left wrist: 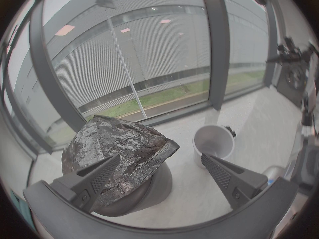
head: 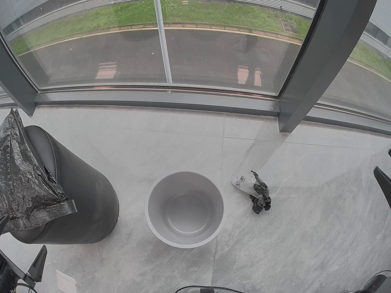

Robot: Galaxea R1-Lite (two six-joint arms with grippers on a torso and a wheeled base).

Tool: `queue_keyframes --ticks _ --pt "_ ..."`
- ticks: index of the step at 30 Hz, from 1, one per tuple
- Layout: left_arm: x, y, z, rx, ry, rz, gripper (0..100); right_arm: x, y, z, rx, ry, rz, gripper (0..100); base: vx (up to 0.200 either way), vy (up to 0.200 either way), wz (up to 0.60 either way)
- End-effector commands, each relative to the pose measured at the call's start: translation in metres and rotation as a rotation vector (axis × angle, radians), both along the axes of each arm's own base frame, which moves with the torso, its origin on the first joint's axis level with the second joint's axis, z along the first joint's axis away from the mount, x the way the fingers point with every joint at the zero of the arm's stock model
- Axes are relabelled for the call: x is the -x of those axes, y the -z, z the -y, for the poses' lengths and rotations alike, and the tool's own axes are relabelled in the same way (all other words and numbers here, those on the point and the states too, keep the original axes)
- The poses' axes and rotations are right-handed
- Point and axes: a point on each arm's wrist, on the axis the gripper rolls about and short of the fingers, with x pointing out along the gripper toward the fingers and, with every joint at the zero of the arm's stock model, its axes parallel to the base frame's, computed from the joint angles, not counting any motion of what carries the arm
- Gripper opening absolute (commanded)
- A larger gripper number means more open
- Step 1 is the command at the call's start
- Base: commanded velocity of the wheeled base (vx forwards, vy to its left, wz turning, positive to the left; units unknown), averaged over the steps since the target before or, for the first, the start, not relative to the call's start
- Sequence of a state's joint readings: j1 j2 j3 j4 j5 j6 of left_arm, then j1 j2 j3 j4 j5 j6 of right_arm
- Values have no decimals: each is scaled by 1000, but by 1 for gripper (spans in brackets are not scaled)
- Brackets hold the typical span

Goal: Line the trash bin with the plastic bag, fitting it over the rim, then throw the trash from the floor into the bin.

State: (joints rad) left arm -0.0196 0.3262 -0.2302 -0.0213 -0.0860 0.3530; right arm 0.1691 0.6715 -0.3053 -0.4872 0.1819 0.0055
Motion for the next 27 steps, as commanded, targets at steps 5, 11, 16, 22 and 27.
queue_keyframes --ticks 5,11,16,22,27 --pt "-57 -7 -1 -520 30 -211 100 -165 28 -76 -80 4 -111 100 0 0 0" --pt "-75 -10 -3 -695 -83 -164 100 -178 36 -84 -110 42 -55 100 0 0 0" --pt "-81 -9 -4 -799 -134 -122 100 -172 25 -81 -127 44 -18 100 0 0 0" --pt "-80 -12 -2 -850 -135 -78 100 -172 24 -81 -129 44 -14 100 0 0 0" --pt "-82 -11 7 -856 -30 -44 100 -173 25 -81 -130 43 -16 100 0 0 0"
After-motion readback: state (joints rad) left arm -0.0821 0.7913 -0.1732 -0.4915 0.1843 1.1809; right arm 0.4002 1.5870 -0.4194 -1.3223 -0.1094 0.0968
